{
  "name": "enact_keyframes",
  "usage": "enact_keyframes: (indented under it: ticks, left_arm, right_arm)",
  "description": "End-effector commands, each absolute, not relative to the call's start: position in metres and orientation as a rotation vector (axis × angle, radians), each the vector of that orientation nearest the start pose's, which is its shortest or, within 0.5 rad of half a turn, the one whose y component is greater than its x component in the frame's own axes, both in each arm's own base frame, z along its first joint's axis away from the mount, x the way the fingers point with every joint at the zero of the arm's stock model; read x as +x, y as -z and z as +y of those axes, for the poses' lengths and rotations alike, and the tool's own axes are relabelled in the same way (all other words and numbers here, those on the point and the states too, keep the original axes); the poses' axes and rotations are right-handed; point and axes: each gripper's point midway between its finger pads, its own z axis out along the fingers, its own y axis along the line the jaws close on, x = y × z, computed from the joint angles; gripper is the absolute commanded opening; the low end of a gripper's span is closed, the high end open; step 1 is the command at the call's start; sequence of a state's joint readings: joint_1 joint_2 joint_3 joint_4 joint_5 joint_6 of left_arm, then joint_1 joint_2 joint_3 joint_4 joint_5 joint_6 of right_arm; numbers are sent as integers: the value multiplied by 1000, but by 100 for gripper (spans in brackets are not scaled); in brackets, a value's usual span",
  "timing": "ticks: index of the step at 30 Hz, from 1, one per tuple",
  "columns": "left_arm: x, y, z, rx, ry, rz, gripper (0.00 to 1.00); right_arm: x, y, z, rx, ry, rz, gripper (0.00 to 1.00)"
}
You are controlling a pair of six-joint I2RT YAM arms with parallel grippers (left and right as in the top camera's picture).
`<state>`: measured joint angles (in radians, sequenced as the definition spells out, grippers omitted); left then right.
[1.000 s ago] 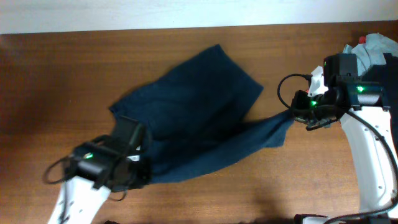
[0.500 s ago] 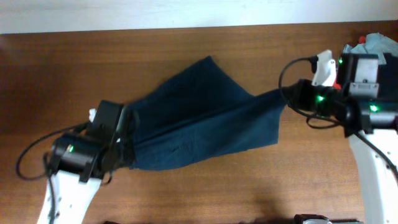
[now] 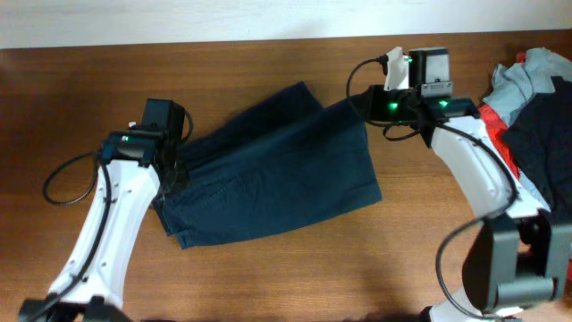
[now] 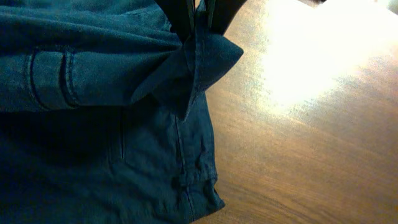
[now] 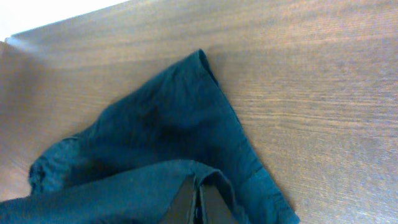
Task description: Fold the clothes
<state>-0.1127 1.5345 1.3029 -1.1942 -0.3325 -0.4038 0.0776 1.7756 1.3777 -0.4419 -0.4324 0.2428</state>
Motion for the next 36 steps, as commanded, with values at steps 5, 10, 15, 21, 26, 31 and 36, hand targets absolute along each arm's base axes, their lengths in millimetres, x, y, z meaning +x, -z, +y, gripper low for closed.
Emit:
enact_keyframes:
  ticks: [5,10,15,21,26,31,36]
  left_arm:
    - [310,-128,54,-547,-528,2868,6]
    - [302,-126,72,-694,-534,2860,6]
    - [312,-121,75,-704,-526,2837,11]
    - [322,-98,77,-703,-553,2867,13]
    - [325,-71,81,-748,-613,2899,11]
    - [327,-54,90,-830,-647,2894,12]
    - [328,-44,96,-855,-654,2899,47]
  right_arm:
    - [503,-153,118,-44,-657,2319,4]
    - [509,-164,149,-128,-673,2247,4]
    - [525,-140,164,-134,-589,2233,4]
    - [541,-96,168,-133,-584,2240,4]
    - [550,-85,175,-148,-616,2205,4]
    - [557,-109,192,-201,-711,2089,5]
    - [555,-84,195,-189,-698,2139,61]
